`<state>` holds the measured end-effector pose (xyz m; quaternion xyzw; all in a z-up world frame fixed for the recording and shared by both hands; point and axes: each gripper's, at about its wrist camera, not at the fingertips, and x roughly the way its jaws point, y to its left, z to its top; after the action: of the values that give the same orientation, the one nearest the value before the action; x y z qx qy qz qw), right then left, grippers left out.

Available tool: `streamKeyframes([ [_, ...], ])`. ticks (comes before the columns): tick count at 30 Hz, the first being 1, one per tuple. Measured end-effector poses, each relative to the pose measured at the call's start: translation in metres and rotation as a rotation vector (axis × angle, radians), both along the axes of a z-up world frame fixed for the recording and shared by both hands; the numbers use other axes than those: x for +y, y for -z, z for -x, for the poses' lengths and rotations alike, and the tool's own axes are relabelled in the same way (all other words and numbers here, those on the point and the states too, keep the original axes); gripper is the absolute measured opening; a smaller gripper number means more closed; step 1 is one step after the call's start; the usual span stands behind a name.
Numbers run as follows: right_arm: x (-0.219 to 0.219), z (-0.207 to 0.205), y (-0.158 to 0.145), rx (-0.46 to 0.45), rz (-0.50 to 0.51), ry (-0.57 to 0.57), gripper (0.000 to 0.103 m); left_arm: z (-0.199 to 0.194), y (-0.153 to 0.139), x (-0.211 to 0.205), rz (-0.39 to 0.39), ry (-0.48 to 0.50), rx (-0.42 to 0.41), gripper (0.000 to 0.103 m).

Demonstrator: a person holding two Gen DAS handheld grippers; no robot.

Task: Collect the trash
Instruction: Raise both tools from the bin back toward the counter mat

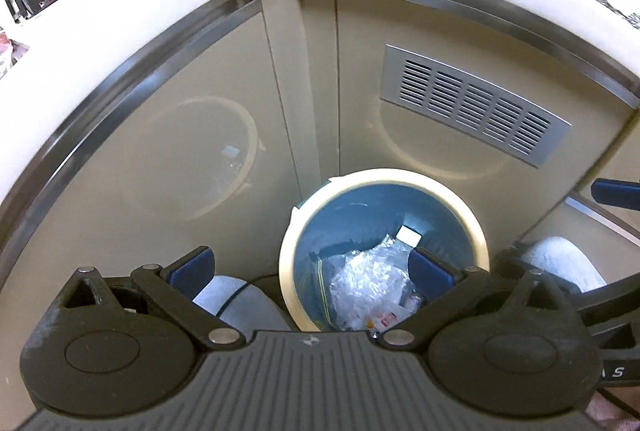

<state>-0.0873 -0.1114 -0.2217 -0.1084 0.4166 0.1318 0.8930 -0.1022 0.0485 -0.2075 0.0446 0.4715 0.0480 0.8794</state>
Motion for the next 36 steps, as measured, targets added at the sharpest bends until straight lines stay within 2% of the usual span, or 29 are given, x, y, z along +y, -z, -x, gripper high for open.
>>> streamKeyframes([
  [8,-0.004,0.012,-0.004,-0.029,-0.018,0.016,0.103,0.014,-0.006,-0.008,-0.013,0.026,-0.015,0.103],
  [14,-0.008,0.014,-0.003,-0.018,-0.032,0.021,0.103,0.019,-0.009,-0.011,-0.016,0.042,-0.021,0.103],
  [36,-0.004,0.009,0.005,0.015,-0.037,0.024,0.103,0.01,-0.002,-0.009,0.006,0.05,0.024,0.103],
])
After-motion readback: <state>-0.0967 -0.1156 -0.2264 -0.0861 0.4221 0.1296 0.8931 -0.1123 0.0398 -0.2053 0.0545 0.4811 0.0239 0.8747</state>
